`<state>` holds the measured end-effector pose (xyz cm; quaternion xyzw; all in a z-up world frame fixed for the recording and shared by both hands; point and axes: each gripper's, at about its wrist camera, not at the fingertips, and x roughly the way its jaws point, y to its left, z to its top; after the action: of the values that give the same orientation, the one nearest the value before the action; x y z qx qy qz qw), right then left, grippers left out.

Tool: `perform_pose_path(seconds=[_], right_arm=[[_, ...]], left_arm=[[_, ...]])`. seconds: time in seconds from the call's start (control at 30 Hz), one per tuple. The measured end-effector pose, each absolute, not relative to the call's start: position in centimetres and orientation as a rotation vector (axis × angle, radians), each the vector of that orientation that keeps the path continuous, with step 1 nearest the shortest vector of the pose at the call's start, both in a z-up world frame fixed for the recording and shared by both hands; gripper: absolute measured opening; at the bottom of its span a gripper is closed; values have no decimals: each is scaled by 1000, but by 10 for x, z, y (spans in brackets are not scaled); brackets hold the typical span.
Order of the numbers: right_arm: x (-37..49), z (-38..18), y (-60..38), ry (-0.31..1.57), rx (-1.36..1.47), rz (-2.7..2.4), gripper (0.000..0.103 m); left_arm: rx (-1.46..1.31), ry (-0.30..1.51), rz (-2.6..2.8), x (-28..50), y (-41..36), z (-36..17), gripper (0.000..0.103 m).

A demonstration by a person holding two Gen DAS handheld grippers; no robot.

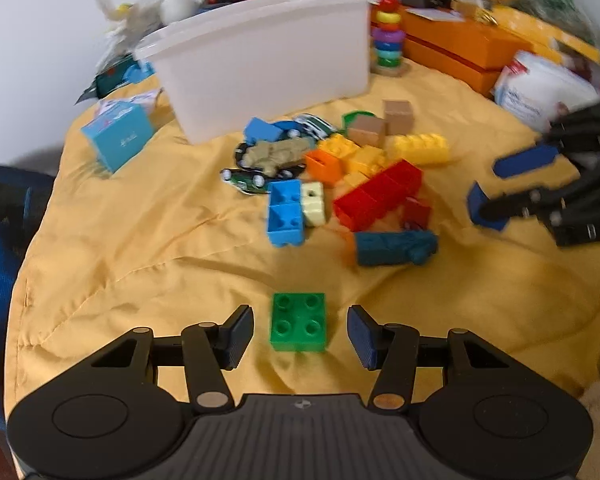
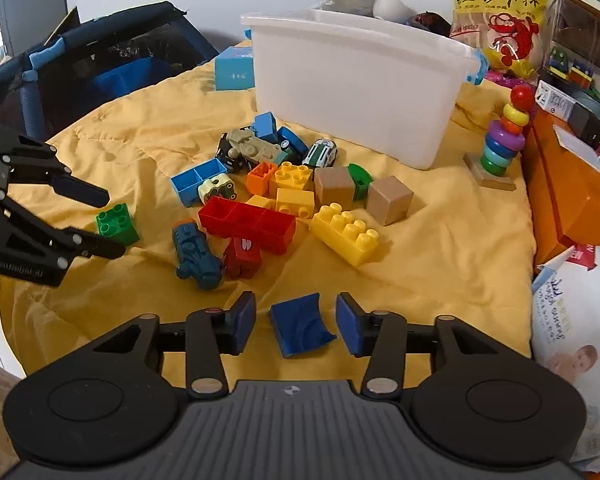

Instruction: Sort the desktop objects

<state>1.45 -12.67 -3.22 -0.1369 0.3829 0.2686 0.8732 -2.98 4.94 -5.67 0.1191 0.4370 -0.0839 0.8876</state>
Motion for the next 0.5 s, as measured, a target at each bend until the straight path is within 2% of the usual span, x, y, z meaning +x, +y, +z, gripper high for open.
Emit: perform_pose_path(seconds=[0.23, 0.3, 0.33, 0.5], right_arm=[[25, -51, -128, 868, -271, 540, 50], [24, -55, -129, 883, -268, 542, 49], [23, -55, -130, 879, -266, 549, 42], [21, -50, -126, 877, -289, 558, 41]], left_arm=[[212, 927, -172, -24, 55, -65, 56], [162, 956, -189, -20, 59, -71, 47], [131, 963, -196, -19, 61, -73, 35], [129, 934, -193, -22, 64, -66, 35]])
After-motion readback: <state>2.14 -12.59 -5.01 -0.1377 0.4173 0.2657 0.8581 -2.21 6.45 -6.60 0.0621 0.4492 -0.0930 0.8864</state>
